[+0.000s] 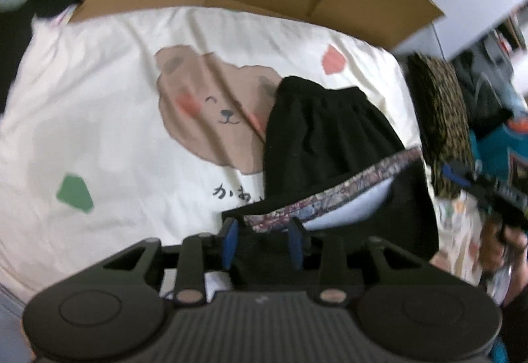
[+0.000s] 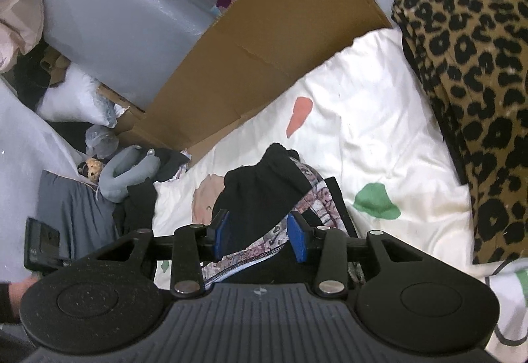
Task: Fold clothes
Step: 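Open both grippers and release the folded garment on the blanket, then grasp the black garment's folded edge with both grippers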
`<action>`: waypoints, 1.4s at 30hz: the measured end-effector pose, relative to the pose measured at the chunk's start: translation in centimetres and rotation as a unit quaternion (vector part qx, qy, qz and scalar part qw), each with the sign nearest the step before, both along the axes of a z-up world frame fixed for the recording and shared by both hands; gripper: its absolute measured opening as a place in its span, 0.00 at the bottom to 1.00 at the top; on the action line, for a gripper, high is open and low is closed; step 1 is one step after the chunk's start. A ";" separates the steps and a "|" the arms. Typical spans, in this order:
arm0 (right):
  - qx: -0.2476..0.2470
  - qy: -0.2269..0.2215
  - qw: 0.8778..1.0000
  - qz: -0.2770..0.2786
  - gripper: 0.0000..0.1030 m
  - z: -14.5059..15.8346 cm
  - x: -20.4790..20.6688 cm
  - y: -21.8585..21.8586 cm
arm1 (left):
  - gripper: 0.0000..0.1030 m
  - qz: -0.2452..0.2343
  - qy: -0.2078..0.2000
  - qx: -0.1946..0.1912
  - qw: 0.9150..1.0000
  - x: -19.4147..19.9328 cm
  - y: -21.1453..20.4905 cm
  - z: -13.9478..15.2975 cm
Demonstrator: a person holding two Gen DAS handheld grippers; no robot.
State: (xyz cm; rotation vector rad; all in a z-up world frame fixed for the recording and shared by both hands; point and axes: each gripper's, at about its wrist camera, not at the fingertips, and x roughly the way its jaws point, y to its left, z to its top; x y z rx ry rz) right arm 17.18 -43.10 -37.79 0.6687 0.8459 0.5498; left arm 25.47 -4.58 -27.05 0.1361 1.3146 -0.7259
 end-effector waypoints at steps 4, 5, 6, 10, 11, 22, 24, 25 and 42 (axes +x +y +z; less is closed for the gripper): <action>-0.035 -0.009 0.999 0.002 0.40 0.7 -0.6 0.5 | 0.46 -0.039 -0.010 0.011 0.999 0.1 -0.4 0.4; -0.047 -0.010 0.999 0.005 0.40 0.8 -0.7 0.7 | 0.48 -0.046 -0.010 0.014 0.999 0.1 -0.5 0.2; -0.059 -0.009 0.998 0.009 0.40 0.8 -0.7 0.9 | 0.48 -0.053 -0.010 0.017 0.998 0.2 -0.7 0.0; -0.113 -0.013 0.993 0.019 0.40 1.1 -1.0 1.8 | 0.48 -0.065 -0.013 0.022 0.998 0.0 -0.4 -1.7; -0.130 -0.018 0.991 0.023 0.40 1.3 -1.0 2.0 | 0.48 -0.066 -0.014 0.023 0.997 -0.1 -0.2 -2.3; -0.269 -0.041 0.957 0.096 0.39 1.3 0.9 5.2 | 0.47 -0.056 -0.028 0.004 0.998 -1.3 1.8 -7.4; -0.292 -0.043 0.949 0.111 0.39 1.2 1.4 6.0 | 0.47 -0.059 -0.033 -0.003 0.998 -1.6 2.0 -7.7; -0.303 -0.044 0.944 0.119 0.39 1.2 1.6 6.3 | 0.47 -0.063 -0.036 -0.006 0.997 -1.7 2.1 -7.8; -0.360 -0.035 0.925 0.111 0.39 -0.6 2.0 8.7 | 0.26 -0.069 -0.014 -0.057 0.996 -1.2 1.1 -9.1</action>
